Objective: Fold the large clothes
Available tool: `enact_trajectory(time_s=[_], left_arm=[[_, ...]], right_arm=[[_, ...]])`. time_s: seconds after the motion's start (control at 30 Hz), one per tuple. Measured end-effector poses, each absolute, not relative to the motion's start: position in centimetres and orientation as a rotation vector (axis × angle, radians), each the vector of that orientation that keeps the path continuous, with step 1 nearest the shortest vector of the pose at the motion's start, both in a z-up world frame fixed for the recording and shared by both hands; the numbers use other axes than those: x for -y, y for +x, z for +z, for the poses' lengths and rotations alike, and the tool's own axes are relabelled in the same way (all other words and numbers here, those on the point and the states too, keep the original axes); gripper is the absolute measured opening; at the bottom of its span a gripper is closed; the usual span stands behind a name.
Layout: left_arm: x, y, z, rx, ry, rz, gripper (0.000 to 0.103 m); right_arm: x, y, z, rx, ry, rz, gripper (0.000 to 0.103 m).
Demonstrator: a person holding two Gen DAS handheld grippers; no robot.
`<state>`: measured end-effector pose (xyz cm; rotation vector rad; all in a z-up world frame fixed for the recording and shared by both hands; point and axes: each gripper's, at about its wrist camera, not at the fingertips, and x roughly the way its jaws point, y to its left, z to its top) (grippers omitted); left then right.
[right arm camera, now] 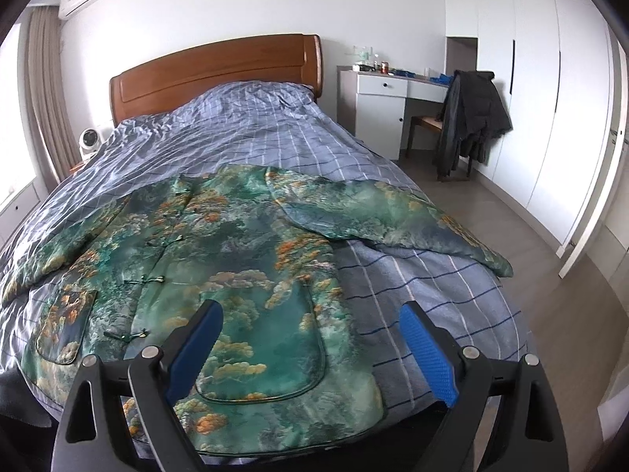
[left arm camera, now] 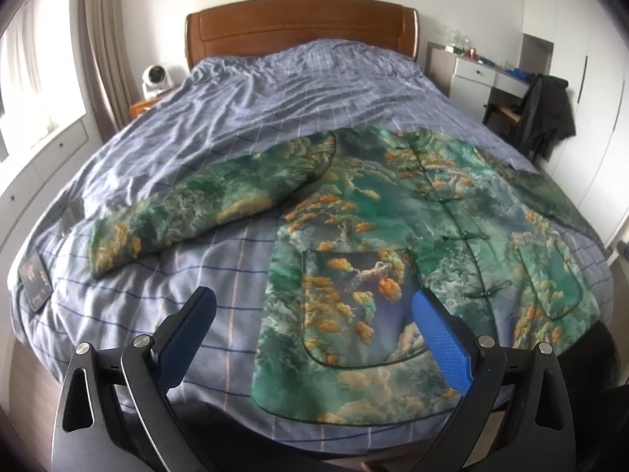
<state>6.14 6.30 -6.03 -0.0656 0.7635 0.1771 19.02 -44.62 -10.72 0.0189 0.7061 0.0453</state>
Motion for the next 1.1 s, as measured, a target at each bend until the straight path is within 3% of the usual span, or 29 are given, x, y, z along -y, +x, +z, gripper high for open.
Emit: enact_trajectory(time_s=[0.27, 0.4, 0.57, 0.73, 0.93, 1.0, 1.1], left_arm=[[-5.8, 6.9, -6.0, -0.776, -0.038, 0.188, 0.100], [-5.1, 7.2, -5.8, -0.780, -0.042, 0.183, 0.100], [-4.0, 7.6, -5.7, -0.791, -0.005, 0.184, 0.100], [-3.5, 8.1, -5.7, -0.808, 0.000, 0.192, 0.100], [-3.4, 8.8, -5.8, -0.828, -0.001, 0.205, 0.100], [-3.3, 8.9, -6.0, -0.836, 0.001, 0.211, 0.100], [-3.3, 9.1, -6.4, -0.855, -0.001, 0.219, 0.100]], right_arm=[[54.6, 20.8, -9.0, -0.652, 0.141, -0.074, 0.093], [63.1, 23.7, -9.6, -0.647, 0.345, -0.137, 0.093], [73.3, 27.6, -14.3, -0.692, 0.791, -0.170, 0.093], [76.2, 30.8, -21.0, -0.745, 1.142, -0.128, 0.093], [76.8, 34.5, -27.4, -0.765, 1.318, -0.222, 0.075], [77.0, 35.4, -28.3, -0.753, 1.324, -0.255, 0.074], [77.4, 36.8, -29.0, -0.727, 1.311, -0.288, 0.054]])
